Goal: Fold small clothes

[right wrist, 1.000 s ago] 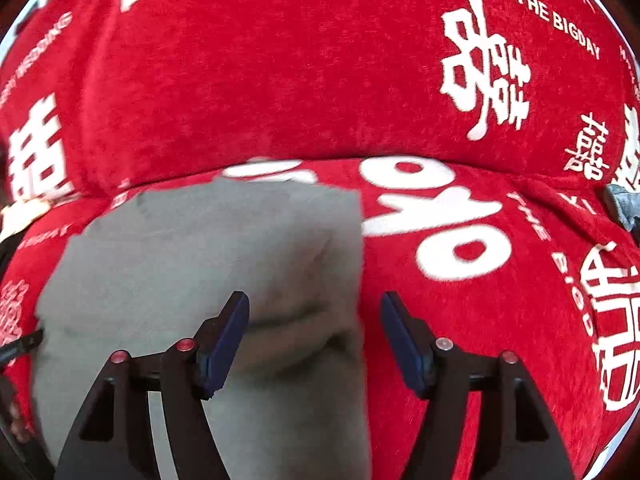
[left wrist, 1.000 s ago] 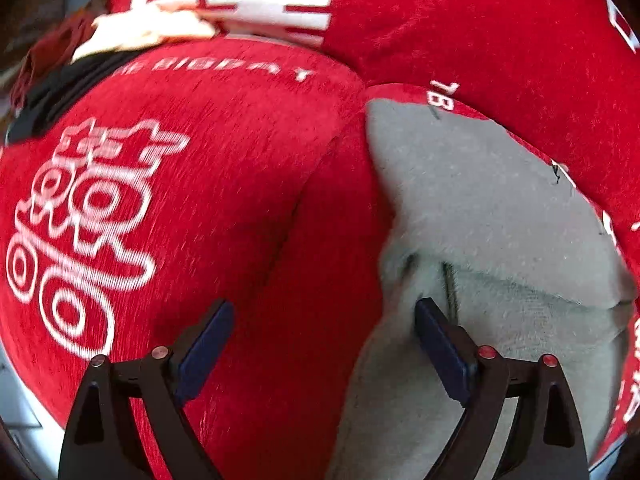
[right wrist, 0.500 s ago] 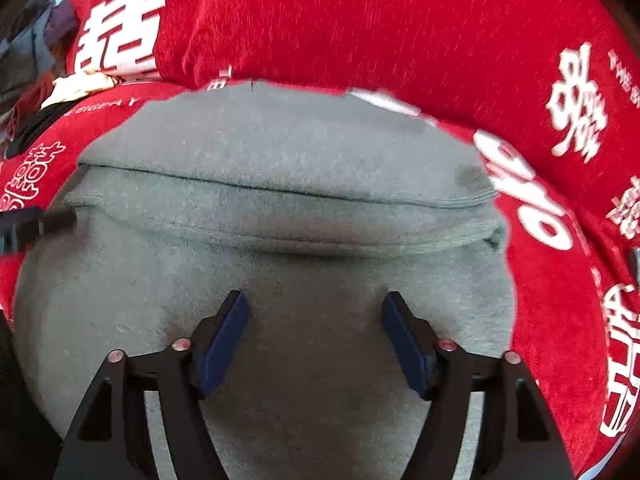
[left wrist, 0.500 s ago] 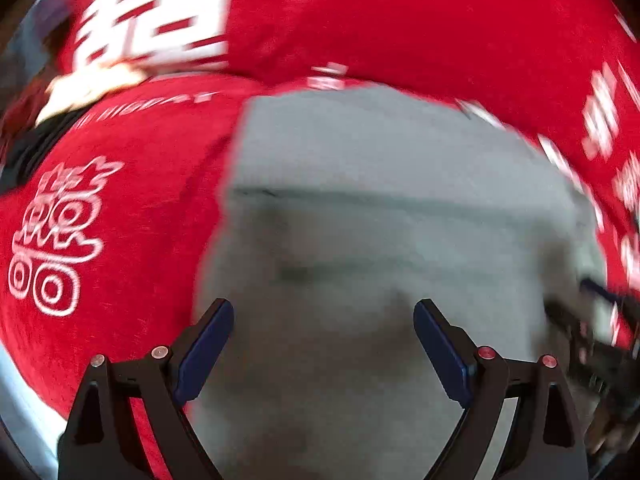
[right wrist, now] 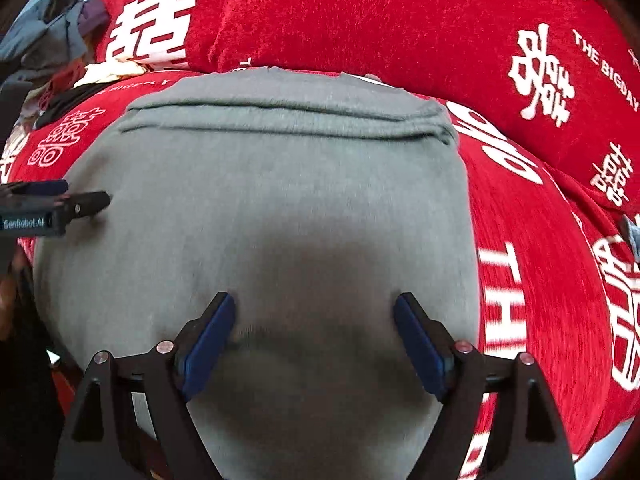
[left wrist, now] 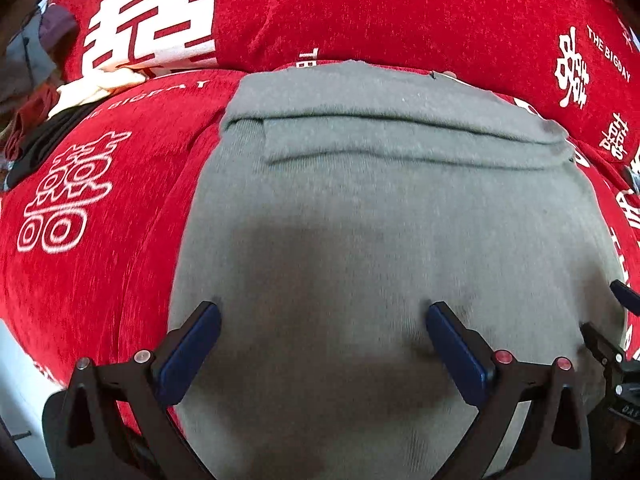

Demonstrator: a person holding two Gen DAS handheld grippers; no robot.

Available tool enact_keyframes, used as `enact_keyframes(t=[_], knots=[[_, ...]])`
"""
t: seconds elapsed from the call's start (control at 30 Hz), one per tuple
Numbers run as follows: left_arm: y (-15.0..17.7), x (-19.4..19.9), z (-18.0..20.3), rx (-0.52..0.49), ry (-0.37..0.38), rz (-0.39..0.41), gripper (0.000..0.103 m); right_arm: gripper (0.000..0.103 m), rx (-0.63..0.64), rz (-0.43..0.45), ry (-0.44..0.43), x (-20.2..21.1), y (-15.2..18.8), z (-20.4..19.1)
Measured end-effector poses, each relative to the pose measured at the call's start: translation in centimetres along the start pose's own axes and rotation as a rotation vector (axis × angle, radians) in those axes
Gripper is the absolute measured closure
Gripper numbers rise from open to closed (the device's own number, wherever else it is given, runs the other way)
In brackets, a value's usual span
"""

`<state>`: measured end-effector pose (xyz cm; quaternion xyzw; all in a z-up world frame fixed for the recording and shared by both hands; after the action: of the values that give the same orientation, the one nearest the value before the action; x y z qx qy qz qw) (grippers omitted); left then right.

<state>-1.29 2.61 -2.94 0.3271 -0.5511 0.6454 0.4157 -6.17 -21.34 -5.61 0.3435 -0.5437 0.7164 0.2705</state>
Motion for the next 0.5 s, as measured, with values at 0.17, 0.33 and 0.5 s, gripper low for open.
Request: enact_keyframes(t=[0.17,0.33,0.5], knots=[[0.9,1.1,0.9,-0.004,0.029,-0.036,0.0,0.018,-0.001,-0.061,-0.022,0.9,0.3,-0.6],[0.4,1.7,3.5,-0.107,0.035,-0.008,0.0,0.018,0.096,0.122,-0.085,2.7,-2.9,-4.0],[1.5,0.1,3.8,-0.15,0.04,-0.06,0.0,0.017,0.255,0.015,-0.108,-0.5,-1.7,-7.2]])
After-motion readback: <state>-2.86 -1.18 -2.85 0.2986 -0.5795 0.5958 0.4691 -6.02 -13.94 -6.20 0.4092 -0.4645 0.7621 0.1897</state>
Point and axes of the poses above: each gripper's, at about its wrist camera, not at the fingertips, and x roughly against the way its jaws point, z to its right, y to its underside, the point moved 8 cm from there along -x, roughly the way its jaws point, and after that the axes turned 8 degrees about y, right-handed, at the moved point
